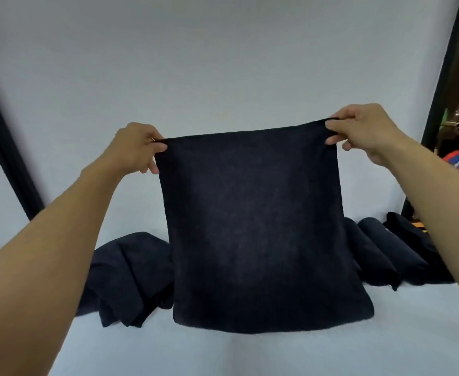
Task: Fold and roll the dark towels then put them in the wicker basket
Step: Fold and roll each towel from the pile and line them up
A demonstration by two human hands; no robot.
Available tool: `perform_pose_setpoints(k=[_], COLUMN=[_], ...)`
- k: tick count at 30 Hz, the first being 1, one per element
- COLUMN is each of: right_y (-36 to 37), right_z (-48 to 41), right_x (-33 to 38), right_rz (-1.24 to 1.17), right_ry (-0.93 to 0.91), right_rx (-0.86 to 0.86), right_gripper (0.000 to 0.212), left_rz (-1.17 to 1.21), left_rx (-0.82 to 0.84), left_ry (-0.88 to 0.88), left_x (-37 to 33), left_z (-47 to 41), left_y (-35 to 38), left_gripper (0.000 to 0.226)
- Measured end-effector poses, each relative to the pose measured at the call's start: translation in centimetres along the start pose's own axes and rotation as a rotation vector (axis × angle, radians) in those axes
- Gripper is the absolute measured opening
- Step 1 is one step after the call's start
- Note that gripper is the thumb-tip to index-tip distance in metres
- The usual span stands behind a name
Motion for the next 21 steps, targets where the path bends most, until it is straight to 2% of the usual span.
perform_pose_setpoints(k=[3, 5, 8, 12, 15, 21], right_y=[-0.8, -1.3, -1.8, -1.7, -0.2, 3.8], right_z=[0.1, 1.1, 3.6, 8.2, 12.6, 21.5], right_x=[1.1, 2.3, 2.6, 0.9, -2.7, -13.4], right_rz=[-0.062, -0.087, -0.077, -0.009, 0.121, 0.540], right_ry=[-0.071, -0.126, -0.155, -0.121, -0.011, 0.238], right_rx=[-0.081, -0.107, -0.105, -0.067, 0.068, 0.560], right_gripper=[0.003, 0.005, 0.007, 0.009, 0.004, 0.007], left_rz=[0.147, 0.234, 0.318, 0.391, 0.412, 0.319], left_rx=[-0.180, -0.235, -0.217, -0.097, 0.079, 0.734], left_ry=[0.012, 0.020, 0.021, -0.010, -0.076, -0.187], left_x=[-0.1, -0.4, -0.8, -0.8, 0.7, 4.7], left_z=[-0.9, -0.3, 2.0, 7.1, 12.1, 24.6], left_y=[-1.1, -2.0, -2.7, -2.5, -0.2, 8.7], left_gripper=[0.004, 0.003, 0.004, 0.008, 0.007, 0.013])
Point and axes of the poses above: each hand's wrist, its own z-axis away from the middle knuckle, its own y-axis out of the palm, x = y × z, the point moved 10 cm from there along -z, towards the middle knuckle, and after that the axes turned 12 degrees about y, right-handed, at the moved point
